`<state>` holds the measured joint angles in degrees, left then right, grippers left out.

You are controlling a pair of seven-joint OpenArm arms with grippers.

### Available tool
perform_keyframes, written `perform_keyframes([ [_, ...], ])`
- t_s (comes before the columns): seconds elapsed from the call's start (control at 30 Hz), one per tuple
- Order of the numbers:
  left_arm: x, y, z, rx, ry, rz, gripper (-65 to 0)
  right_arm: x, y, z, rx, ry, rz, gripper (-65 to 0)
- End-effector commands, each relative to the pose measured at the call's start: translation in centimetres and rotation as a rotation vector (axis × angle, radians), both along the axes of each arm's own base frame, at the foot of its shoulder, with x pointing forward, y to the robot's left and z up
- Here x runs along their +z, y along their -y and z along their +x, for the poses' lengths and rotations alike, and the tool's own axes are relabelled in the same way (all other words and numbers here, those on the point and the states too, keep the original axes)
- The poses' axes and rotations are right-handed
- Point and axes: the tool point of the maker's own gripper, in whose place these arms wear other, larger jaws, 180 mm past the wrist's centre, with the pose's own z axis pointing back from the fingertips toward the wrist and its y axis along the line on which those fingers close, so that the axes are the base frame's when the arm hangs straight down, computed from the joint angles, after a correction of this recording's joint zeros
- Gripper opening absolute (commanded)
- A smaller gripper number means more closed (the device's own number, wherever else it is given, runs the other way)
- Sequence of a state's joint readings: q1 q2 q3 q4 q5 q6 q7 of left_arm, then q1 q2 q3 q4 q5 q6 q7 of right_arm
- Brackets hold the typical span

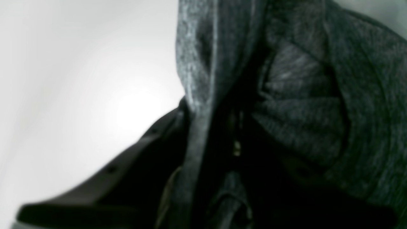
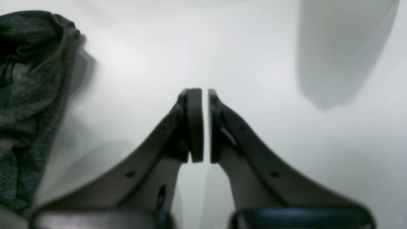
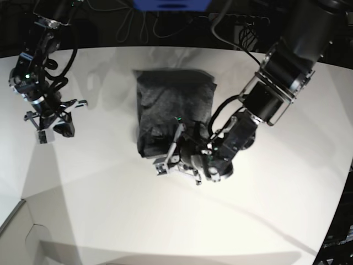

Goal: Layout the t-shirt on the table in an organized manner, then fold the t-shirt properly

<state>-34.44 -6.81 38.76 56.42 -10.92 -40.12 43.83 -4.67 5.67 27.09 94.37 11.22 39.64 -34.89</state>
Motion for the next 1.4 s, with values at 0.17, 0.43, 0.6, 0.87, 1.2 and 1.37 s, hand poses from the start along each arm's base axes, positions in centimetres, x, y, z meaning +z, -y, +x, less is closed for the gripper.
perform_keyframes([
  [0.17,2.3,0.4,2.0,-0.003,0.061,-0.018,-25.2,1.4,-0.1,0.7,0.012,0.055,0.003,-63.5],
  [0.43,6.7,-0.6,6.1,0.082,0.141,-0.086,-19.1,1.2,-0.1,0.2,0.015,0.045,0.001,-63.5],
  [0.6,9.6,-1.5,8.0,0.128,0.202,-0.135,-19.1,1.2,-0.2,0.2,0.014,0.045,0.002,-63.5],
  [0.87,13.8,-12.0,10.1,0.344,0.308,-0.096,-19.4,1.3,0.1,0.2,0.007,0.047,0.0,-63.5],
  [1.2,15.3,-33.0,0.1,0.922,0.394,-0.012,-63.3,2.8,4.8,-3.2,-0.202,0.09,-0.013,-63.6],
  [1.37,14.4,-39.7,-8.6,1.134,0.385,0.099,-63.5,1.6,8.5,-7.2,-0.343,0.039,-0.028,-65.0],
])
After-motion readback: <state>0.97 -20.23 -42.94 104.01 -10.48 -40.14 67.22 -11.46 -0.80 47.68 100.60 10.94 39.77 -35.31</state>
